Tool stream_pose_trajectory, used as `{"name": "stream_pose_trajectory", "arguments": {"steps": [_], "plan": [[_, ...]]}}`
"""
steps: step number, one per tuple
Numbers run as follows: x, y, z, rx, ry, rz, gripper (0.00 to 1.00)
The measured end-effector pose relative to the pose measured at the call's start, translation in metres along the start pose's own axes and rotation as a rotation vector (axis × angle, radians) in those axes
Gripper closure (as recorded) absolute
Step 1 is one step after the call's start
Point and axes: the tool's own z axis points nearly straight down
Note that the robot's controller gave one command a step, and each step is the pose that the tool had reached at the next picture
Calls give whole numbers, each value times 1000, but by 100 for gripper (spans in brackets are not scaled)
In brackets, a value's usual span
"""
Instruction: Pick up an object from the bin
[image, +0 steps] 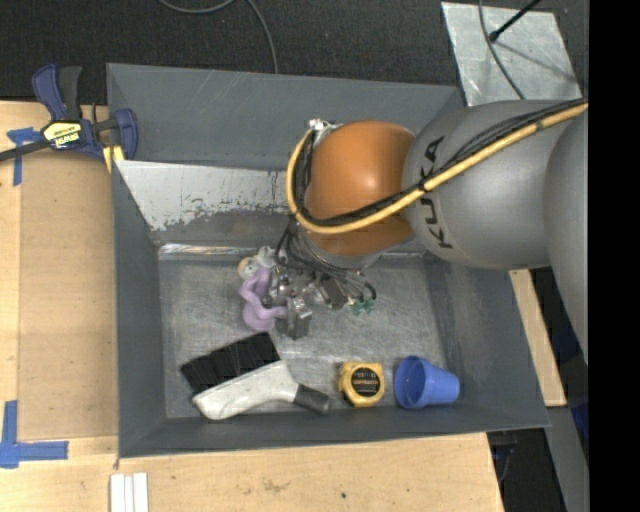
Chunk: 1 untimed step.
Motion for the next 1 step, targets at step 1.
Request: {"name": "stream_pose_trajectory", "arguments": {"steps": [1], "plan": [[0, 0, -12, 0, 0, 0, 100]]}}
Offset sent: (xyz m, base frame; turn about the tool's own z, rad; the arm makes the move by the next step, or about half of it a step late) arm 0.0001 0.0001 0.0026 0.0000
